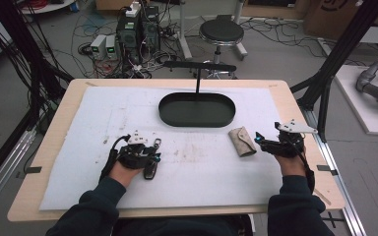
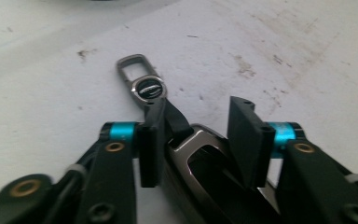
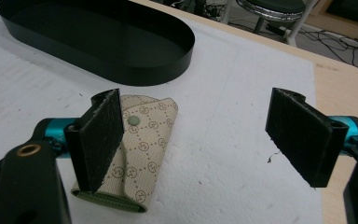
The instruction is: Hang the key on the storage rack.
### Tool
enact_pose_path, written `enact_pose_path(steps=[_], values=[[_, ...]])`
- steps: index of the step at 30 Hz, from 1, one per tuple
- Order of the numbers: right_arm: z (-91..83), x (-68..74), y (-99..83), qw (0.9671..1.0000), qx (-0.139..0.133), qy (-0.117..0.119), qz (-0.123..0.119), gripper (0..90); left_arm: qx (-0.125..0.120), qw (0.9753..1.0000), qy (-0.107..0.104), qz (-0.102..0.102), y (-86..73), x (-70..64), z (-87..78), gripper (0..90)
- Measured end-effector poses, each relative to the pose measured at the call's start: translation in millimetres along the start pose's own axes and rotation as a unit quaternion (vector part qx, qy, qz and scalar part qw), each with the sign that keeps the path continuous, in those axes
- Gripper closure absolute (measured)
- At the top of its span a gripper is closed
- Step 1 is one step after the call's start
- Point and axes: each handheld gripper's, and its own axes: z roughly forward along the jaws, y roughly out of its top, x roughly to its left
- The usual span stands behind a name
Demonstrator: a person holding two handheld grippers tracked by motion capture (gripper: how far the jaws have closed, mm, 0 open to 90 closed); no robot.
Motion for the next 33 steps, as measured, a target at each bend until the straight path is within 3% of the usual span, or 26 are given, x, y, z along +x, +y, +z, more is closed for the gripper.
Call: enact_pose_path(steps=[2,4,5,7,10,13,14,15,17,19,20,22,24,26,28,32,33], values=[[-0.1,-0.1,-0.1,1.0,0.001,0.0,0.001,19.7,0.005,1.0,0.008,-0.001,-0.5,-0.4,-1.1,57.3],[0.0,-0.1,-0.3,1.0,0.002,0.0,0.001,19.7,0.023,0.9993,0.028,-0.006,-1.7,-5.9,-0.5,45.6],[0.2,-0.1,-0.4,1.0,0.002,0.0,0.001,19.7,0.023,0.9993,0.028,-0.006,-1.7,-5.9,-0.5,39.9],[0.4,-0.2,-0.4,1.0,0.002,0.0,0.002,19.7,0.044,0.9983,0.039,0.005,-5.3,-15.2,-1.2,35.0],[0.5,-0.9,-0.8,1.0,0.004,0.0,0.003,19.7,0.046,0.998,0.042,-0.007,-6.4,-16.6,-3.5,35.1],[0.8,-1.3,-1.1,1.0,0.005,0.0,0.003,19.8,0.053,0.9977,0.042,-0.003,-5.1,-16.3,-3.9,37.0],[0.9,-1.3,-1.3,1.0,0.005,-0.001,0.003,19.8,0.056,0.9977,0.039,0.0,-3.9,-15.0,-4.4,38.5],[1.0,-1.2,-1.3,1.0,0.006,0.0,0.003,19.8,0.059,0.9977,0.033,0.005,-2.8,-13.0,-5.2,47.0],[1.1,-1.2,-1.3,1.0,0.006,0.0,0.002,19.8,0.057,0.9981,0.024,0.003,-2.6,-6.3,-6.0,48.1],[1.3,-0.7,-1.2,1.0,0.007,0.001,0.001,19.8,0.053,0.998,0.033,0.002,-2.2,-0.1,-5.9,48.2],[1.3,-0.4,-1.1,1.0,0.007,0.002,0.0,19.8,0.043,0.9978,0.051,0.005,-1.3,5.5,-4.3,48.2],[1.6,0.0,-0.9,1.0,0.007,0.002,0.001,19.8,0.036,0.9975,0.06,0.007,-1.1,8.5,-3.4,48.1],[1.8,0.0,-0.9,1.0,0.007,0.002,-0.001,19.8,0.019,0.9963,0.084,0.0,-1.4,14.2,-1.3,47.9],[1.9,0.1,-0.9,1.0,0.007,0.003,-0.002,19.8,0.02,0.996,0.087,-0.006,-1.8,15.6,-2.2,47.2],[2.0,0.2,-1.0,1.0,0.007,0.004,0.0,19.9,0.018,0.9954,0.093,-0.013,-2.5,14.5,-2.9,44.2],[1.8,-0.9,-1.5,1.0,0.008,0.004,0.001,19.9,0.031,0.993,0.111,-0.024,-10.9,12.5,-6.0,25.5],[1.9,-1.0,-1.5,1.0,0.008,0.004,0.001,19.9,0.023,0.9933,0.108,-0.035,-13.9,13.4,-6.7,25.4]])
